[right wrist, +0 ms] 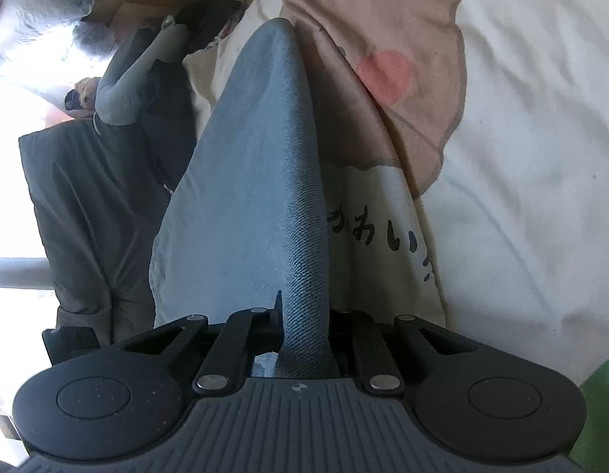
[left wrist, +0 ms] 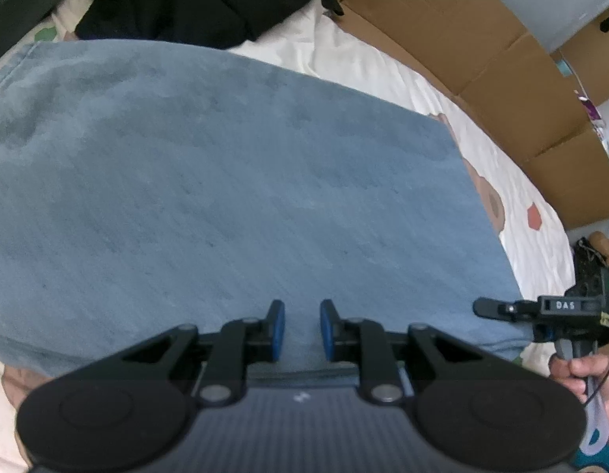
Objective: Fold clothes
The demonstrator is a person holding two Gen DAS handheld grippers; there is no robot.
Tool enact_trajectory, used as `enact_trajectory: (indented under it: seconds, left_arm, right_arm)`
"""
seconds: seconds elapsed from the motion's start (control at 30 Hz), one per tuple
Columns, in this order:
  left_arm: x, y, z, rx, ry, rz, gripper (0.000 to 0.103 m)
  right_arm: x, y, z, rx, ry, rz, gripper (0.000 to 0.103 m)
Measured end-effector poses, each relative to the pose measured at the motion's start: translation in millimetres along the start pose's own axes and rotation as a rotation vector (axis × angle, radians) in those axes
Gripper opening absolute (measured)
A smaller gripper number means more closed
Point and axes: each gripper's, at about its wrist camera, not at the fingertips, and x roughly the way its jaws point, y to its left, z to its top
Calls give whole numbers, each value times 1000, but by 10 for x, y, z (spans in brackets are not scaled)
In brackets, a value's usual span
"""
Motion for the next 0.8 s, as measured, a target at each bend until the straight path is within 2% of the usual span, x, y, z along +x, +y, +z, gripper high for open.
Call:
enact_trajectory:
  seconds: [0.3, 0.6, 0.8]
  left_arm:
    - [-72, -15, 29, 12, -10, -1, 20]
    - [-123, -28, 48, 12, -14, 2, 20]
    - [-154, -96, 56, 33, -14, 9, 25]
  right_arm:
    - [-368, 92, 68, -9, -63, 25, 8]
    - [-893, -67, 6, 25, -121, -13, 8]
    - [-1334, -236, -57, 41, -164, -53, 8]
